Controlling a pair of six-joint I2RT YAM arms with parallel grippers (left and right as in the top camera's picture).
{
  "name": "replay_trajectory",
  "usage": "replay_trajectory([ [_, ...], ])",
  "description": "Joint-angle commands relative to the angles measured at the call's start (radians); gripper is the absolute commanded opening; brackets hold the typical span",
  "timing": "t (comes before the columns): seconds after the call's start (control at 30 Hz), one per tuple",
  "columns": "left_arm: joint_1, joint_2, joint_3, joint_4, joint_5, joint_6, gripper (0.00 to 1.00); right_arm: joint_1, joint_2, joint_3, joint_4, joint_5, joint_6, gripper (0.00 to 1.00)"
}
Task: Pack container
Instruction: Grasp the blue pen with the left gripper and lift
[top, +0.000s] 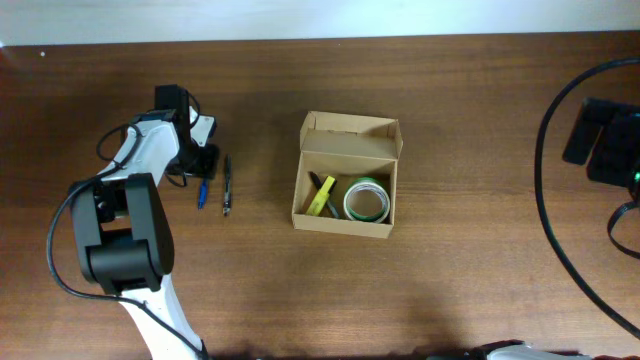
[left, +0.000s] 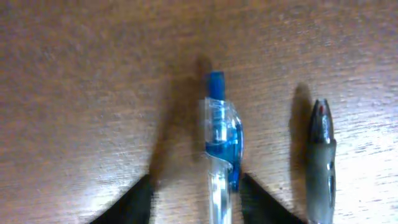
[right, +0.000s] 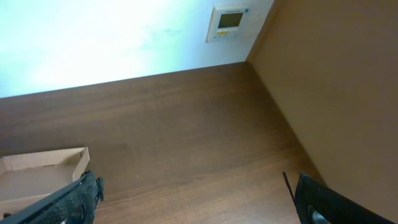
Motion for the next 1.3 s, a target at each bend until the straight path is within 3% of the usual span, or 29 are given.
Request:
replay_trajectory([
  [0.0, 0.002, 0.037, -0.009, 0.004, 0.008, 0.002, 0.29, -0.007, 0.0, -0.003, -0.006, -0.005, -0.007, 0.99],
  [0.4, 0.002, 0.037, -0.009, 0.005, 0.008, -0.013, 0.02, -0.007, 0.0, -0.003, -0.006, -0.005, -0.008, 0.99],
  [0.9, 0.002, 0.035, 0.005, -0.024, 0.007, -0.036, 0.01, -0.007, 0.0, -0.003, -0.006, -0.005, -0.011, 0.99],
  [1.27, -0.03, -0.1, 0.222, -0.212, 0.007, -0.059, 0.02, -0.007, 0.0, -0.003, -0.006, -0.005, -0.01, 0.99],
])
